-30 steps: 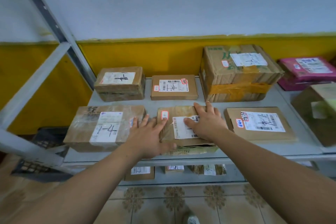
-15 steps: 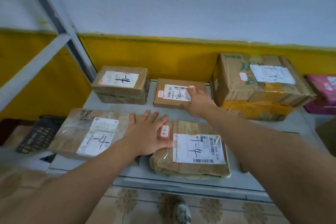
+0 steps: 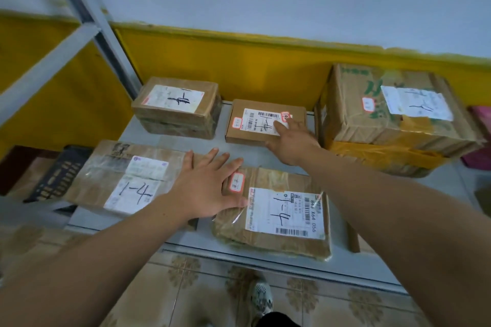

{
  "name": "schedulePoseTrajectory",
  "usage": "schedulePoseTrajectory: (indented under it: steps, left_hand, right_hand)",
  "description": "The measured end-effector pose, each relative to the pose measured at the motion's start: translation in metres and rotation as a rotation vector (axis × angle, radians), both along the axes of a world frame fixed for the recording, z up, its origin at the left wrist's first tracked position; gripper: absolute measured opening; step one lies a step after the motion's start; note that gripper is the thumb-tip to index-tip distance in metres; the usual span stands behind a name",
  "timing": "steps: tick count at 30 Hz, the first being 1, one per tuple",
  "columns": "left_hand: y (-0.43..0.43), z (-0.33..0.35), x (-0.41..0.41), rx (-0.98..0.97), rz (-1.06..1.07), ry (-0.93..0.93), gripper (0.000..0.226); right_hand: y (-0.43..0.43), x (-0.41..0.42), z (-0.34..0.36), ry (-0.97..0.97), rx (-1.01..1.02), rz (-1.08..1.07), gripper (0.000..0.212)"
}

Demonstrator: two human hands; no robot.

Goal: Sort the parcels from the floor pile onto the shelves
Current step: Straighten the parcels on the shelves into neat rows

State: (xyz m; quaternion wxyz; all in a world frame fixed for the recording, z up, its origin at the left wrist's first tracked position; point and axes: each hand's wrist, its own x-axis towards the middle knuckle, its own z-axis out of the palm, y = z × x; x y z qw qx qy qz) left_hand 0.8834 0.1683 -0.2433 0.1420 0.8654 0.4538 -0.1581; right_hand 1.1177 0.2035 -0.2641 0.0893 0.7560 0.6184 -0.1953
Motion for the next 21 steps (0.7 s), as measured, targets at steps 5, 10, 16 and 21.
schedulePoseTrajectory:
  steps: [5,10,16,21]
  left_hand:
    - [-0.003,0.012,0.006,0.022,-0.032,-0.042,0.092]
    - [-0.03,0.033,0.037,0.018,-0.142,-0.107,0.085]
    - [-0.086,0.038,0.092,0.035,-0.272,-0.193,0.077]
    - [-0.13,0.026,0.163,0.083,-0.36,-0.119,0.077]
  right_hand:
    - [-0.061,-0.012,0.042,0.075,0.135,-0.001,0.06]
    - [-0.146,0.01,0.063,0.128,0.208,-0.221,0.06]
    - [-0.216,0.085,0.045,0.032,0.142,-0.405,0.061]
    - [-0.246,0.144,0.013,-0.023,0.068,-0.436,0.068]
